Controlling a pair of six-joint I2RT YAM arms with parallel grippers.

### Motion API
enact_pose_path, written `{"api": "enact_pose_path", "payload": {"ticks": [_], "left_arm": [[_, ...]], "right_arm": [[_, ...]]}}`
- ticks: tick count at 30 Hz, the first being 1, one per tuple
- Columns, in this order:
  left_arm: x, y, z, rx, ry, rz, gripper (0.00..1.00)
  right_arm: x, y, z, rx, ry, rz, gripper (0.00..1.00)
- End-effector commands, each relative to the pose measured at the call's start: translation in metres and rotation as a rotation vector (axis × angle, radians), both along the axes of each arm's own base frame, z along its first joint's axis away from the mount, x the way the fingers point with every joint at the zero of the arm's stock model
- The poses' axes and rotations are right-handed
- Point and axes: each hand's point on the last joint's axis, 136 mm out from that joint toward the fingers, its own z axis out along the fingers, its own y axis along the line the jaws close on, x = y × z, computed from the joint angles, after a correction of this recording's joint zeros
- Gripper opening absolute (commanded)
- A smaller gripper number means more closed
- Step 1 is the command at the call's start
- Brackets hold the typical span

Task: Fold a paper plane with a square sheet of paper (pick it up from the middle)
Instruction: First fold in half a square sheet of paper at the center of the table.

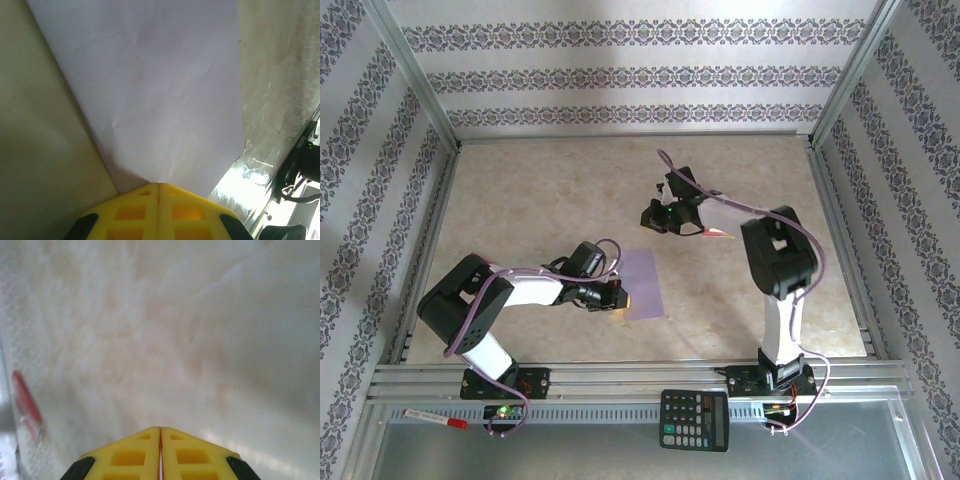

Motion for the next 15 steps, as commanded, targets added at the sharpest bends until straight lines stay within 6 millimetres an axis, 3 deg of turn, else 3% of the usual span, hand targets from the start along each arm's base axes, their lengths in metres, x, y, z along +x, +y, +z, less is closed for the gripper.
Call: {"api": "enact_pose_path", "payload": {"ticks": [1, 3, 8, 15], "left_arm": [[-0.017, 0.016, -0.005, 0.09, 0.083, -0.003, 0.1], [-0.01, 0.01, 0.012, 0.054, 0.053, -0.003, 0.17], [0.009, 0.012, 0.046, -0.012, -0.009, 0.047, 0.29], [0.023, 0.042, 0.056, -0.018, -0.023, 0.207, 0.23]], "right_arm": [[-0.039, 0.021, 0.022, 0.077, -0.044, 0.088, 0.09], [-0.056, 0.026, 0.016, 0.085, -0.027, 0.099, 0.09], [-0.073, 0.052, -0.005, 0.118, 0.022, 0.145, 0.09], [-0.074, 0.078, -0.023, 0.136, 0.055, 0.202, 0.09]]}}
